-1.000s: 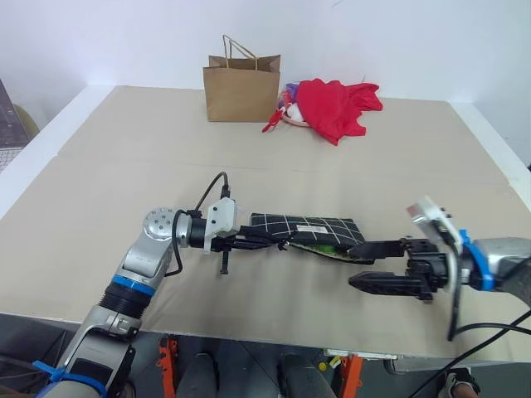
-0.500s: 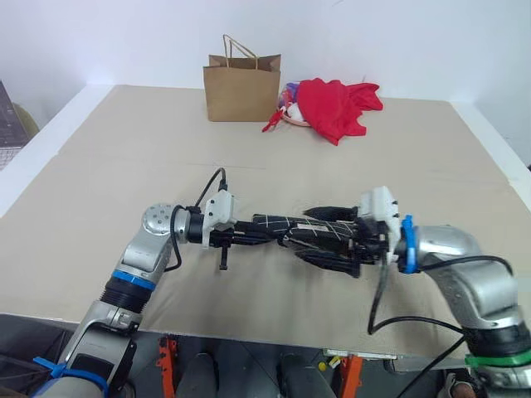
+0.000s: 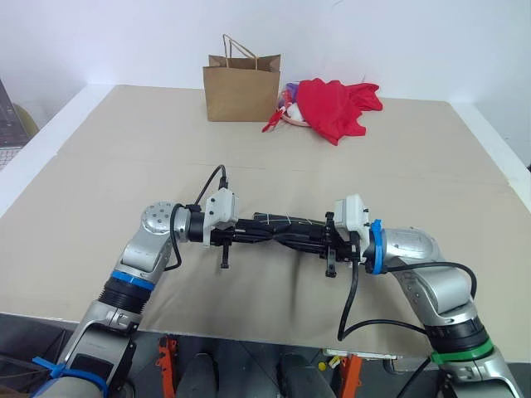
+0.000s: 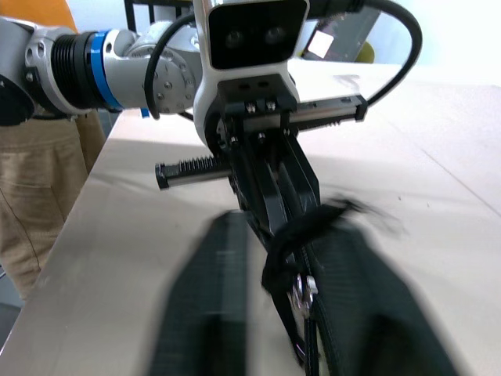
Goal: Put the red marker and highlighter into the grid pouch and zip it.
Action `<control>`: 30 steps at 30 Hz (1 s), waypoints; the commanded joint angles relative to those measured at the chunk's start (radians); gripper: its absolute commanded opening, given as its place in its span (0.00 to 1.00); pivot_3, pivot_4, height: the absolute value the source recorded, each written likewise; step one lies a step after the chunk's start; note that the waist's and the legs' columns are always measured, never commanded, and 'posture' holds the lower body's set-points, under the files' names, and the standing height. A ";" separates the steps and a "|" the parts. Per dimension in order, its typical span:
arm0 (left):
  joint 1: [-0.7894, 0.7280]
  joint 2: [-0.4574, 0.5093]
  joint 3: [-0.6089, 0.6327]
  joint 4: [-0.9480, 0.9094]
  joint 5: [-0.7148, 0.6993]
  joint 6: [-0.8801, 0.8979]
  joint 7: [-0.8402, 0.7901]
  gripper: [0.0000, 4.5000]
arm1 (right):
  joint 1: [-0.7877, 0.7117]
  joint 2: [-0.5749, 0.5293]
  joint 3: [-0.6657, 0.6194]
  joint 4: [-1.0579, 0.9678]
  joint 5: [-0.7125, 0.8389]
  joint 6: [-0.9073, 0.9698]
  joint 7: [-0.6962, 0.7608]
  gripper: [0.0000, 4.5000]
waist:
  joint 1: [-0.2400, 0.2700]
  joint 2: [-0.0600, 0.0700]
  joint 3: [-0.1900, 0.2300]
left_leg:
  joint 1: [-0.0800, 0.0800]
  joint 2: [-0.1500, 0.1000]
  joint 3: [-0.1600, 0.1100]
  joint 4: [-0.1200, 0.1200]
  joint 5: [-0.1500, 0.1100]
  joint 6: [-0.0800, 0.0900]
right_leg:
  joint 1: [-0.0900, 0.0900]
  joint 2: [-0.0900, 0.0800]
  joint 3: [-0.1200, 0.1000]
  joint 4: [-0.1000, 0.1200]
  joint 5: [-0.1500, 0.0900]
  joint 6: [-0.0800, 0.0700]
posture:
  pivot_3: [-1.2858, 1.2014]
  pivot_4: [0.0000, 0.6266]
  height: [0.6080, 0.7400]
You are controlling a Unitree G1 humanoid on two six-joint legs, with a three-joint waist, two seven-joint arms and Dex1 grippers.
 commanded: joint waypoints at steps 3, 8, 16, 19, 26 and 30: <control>0.004 0.006 0.011 -0.046 -0.008 -0.005 0.005 0.00 | -0.025 0.011 0.002 -0.011 -0.004 -0.033 0.011 0.02 | 0.000 0.000 0.000 | 0.000 0.000 0.000 0.000 0.000 0.000 | 0.000 0.000 0.000 0.000 0.000 0.000 | 0.52 0.24 1.00; 0.011 0.015 0.015 -0.044 -0.007 -0.009 -0.001 0.00 | -0.017 -0.014 -0.039 -0.045 0.032 -0.019 0.026 0.02 | 0.000 0.000 0.000 | 0.000 0.000 -0.001 0.000 0.000 0.000 | 0.000 0.000 0.000 0.000 0.000 0.000 | 0.52 0.24 1.00; 0.010 0.044 0.027 -0.016 0.002 -0.039 -0.013 0.00 | 0.132 -0.213 -0.300 -0.039 0.127 -0.030 0.126 0.02 | 0.008 0.000 0.000 | 0.000 0.000 -0.001 0.000 0.000 0.000 | 0.001 0.000 -0.001 0.000 0.000 -0.001 | 0.52 0.24 1.00; 0.010 0.055 0.030 0.000 0.006 -0.059 -0.019 0.00 | 0.213 -0.284 -0.386 0.018 0.104 -0.076 0.177 0.02 | 0.009 0.000 0.000 | 0.000 0.000 -0.001 0.000 0.000 0.000 | 0.001 0.000 -0.001 0.000 0.000 -0.001 | 0.52 0.24 1.00; 0.011 0.072 0.031 0.016 0.003 -0.077 -0.039 0.00 | 0.341 -0.365 -0.524 0.137 0.082 -0.140 0.249 0.02 | 0.003 0.000 0.000 | 0.001 0.000 -0.001 0.001 0.000 0.000 | 0.001 0.000 -0.001 0.000 0.000 0.000 | 0.52 0.24 1.00; 0.005 0.076 0.024 0.027 0.007 -0.086 -0.051 0.00 | 0.365 -0.343 -0.537 0.099 0.113 -0.108 0.209 0.02 | 0.000 0.000 0.000 | 0.001 0.000 -0.001 0.001 0.000 0.000 | 0.002 0.000 -0.001 0.000 0.000 0.000 | 0.52 0.24 1.00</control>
